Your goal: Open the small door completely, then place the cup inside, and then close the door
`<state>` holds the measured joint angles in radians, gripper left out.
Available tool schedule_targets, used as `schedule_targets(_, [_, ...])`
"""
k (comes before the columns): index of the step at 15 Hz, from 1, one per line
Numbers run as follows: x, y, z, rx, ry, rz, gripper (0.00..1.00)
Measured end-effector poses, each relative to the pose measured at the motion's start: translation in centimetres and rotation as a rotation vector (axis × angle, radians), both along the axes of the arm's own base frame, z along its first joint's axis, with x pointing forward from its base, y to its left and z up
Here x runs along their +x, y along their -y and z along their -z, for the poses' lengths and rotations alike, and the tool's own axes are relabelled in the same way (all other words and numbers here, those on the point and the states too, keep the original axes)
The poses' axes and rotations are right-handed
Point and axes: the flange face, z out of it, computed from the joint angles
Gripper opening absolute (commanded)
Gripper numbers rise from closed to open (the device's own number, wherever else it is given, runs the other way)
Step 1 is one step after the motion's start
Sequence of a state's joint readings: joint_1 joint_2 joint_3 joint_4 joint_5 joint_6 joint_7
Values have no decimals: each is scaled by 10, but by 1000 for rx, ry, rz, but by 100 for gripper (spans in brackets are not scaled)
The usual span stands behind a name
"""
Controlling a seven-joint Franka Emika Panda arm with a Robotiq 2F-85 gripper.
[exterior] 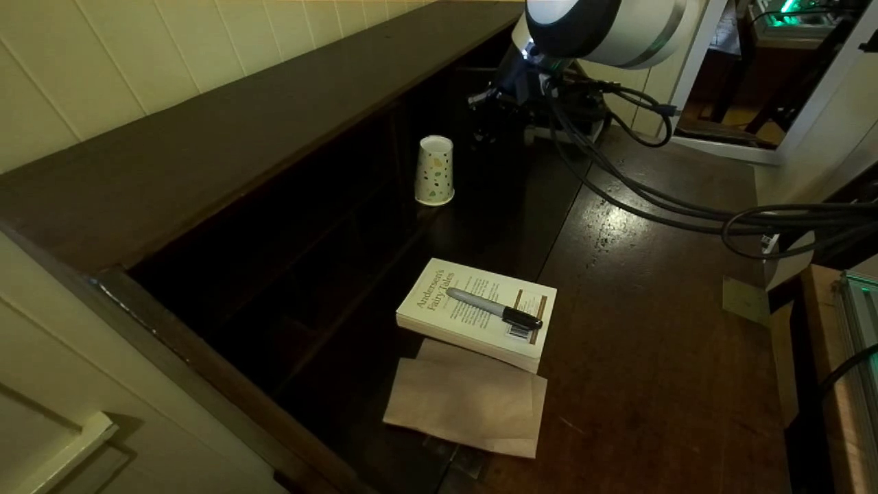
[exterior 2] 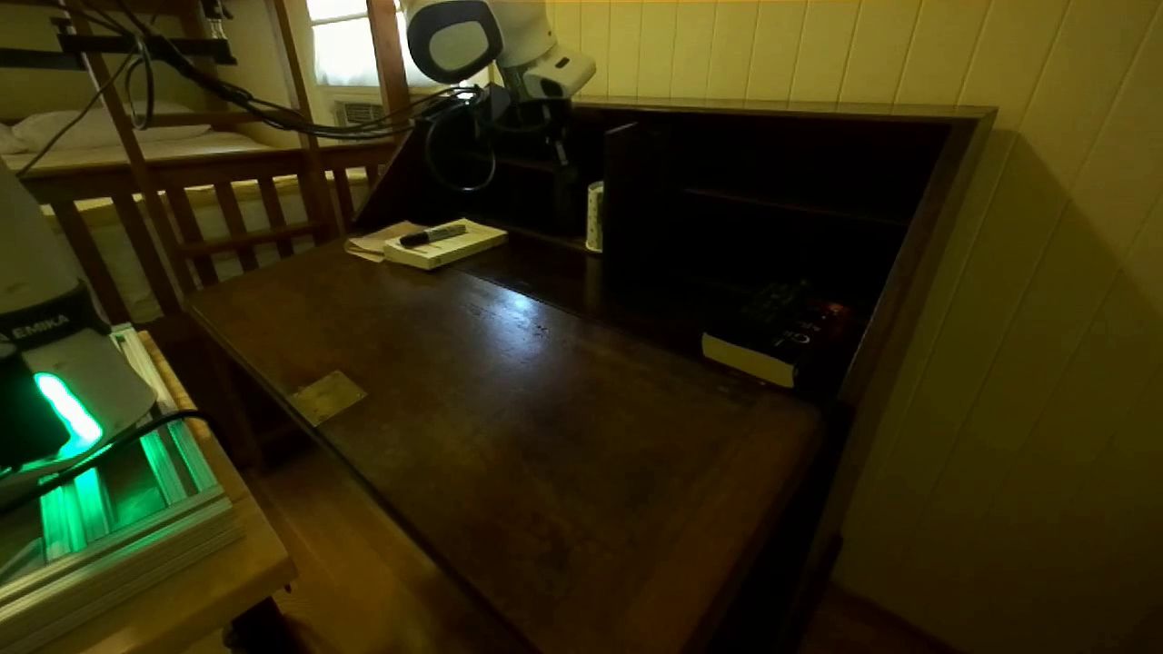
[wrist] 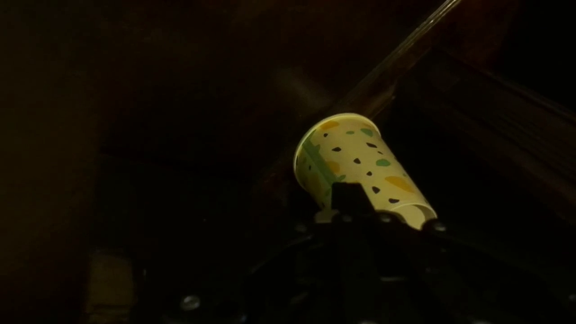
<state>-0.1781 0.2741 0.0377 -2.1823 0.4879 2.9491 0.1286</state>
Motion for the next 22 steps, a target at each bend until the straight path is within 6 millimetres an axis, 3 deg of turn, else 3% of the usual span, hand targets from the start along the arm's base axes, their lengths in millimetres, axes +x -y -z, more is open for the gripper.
schedule_targets(8, [5, -30, 20, -47, 45, -60, 0])
schedule_targets(12, [4, -27, 38, -75, 25, -82, 0])
schedule_targets(16, [4, -17, 42, -114, 34, -83, 0])
schedule_targets(22, [15, -30, 47, -144, 76, -108, 0])
